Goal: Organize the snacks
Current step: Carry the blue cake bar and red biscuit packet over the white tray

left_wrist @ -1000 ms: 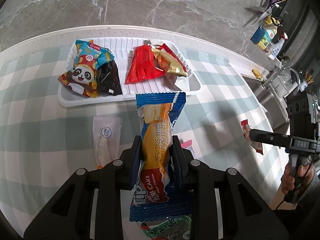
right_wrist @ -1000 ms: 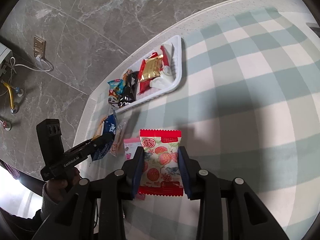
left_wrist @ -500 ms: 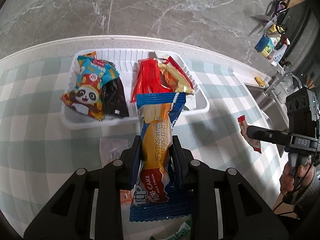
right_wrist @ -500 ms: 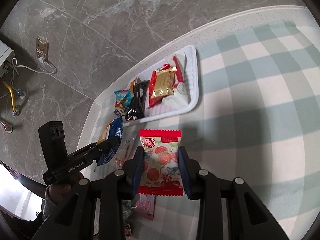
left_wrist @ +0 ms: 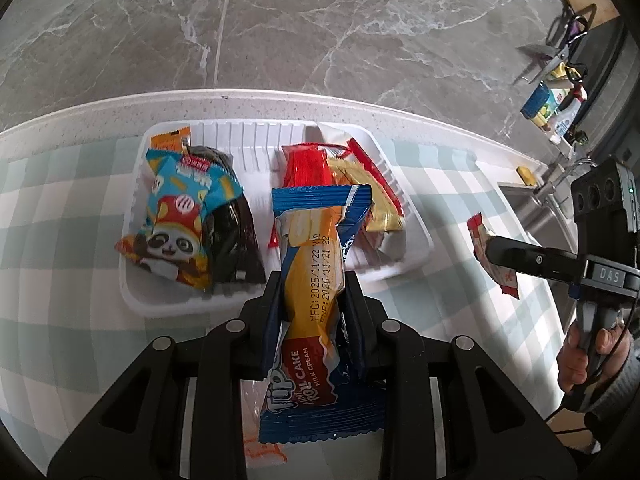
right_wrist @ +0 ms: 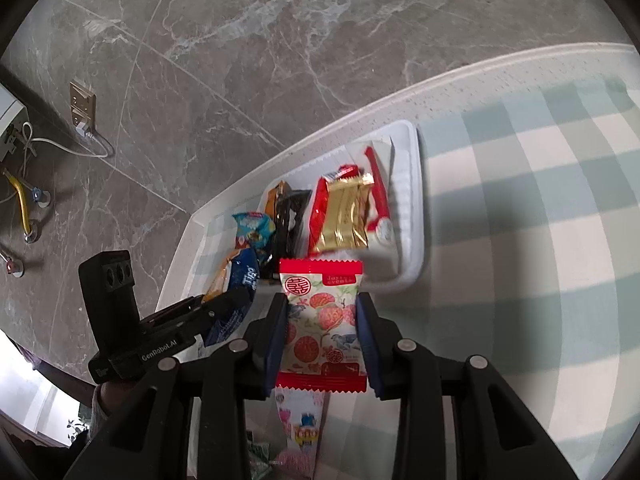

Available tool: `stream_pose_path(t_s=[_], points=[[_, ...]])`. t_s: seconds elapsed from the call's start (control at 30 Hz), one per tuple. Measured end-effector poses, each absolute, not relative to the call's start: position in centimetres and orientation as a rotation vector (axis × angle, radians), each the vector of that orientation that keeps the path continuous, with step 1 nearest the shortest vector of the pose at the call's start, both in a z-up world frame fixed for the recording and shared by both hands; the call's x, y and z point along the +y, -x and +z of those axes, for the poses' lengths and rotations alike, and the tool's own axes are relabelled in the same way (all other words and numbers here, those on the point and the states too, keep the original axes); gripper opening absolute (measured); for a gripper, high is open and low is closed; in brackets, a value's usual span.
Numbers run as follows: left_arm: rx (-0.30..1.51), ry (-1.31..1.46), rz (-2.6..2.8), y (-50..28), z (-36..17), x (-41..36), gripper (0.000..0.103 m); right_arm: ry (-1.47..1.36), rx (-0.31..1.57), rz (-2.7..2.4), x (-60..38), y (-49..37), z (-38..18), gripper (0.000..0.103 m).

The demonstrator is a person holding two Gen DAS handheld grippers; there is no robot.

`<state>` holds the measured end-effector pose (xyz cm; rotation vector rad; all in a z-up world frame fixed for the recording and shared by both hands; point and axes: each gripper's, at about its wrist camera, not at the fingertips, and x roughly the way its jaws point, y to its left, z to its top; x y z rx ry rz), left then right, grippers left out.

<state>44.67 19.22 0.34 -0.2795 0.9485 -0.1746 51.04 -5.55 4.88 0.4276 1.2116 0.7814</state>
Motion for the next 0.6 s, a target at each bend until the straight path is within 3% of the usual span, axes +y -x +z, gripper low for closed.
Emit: stream_pose_path(t_s=[0.6], points=[[0.962,0.31,-0.153,-49.6,-1.3,19.6,0.026,-0.36,1.182,0.855,0.3,-58.0,5.2,0.037]])
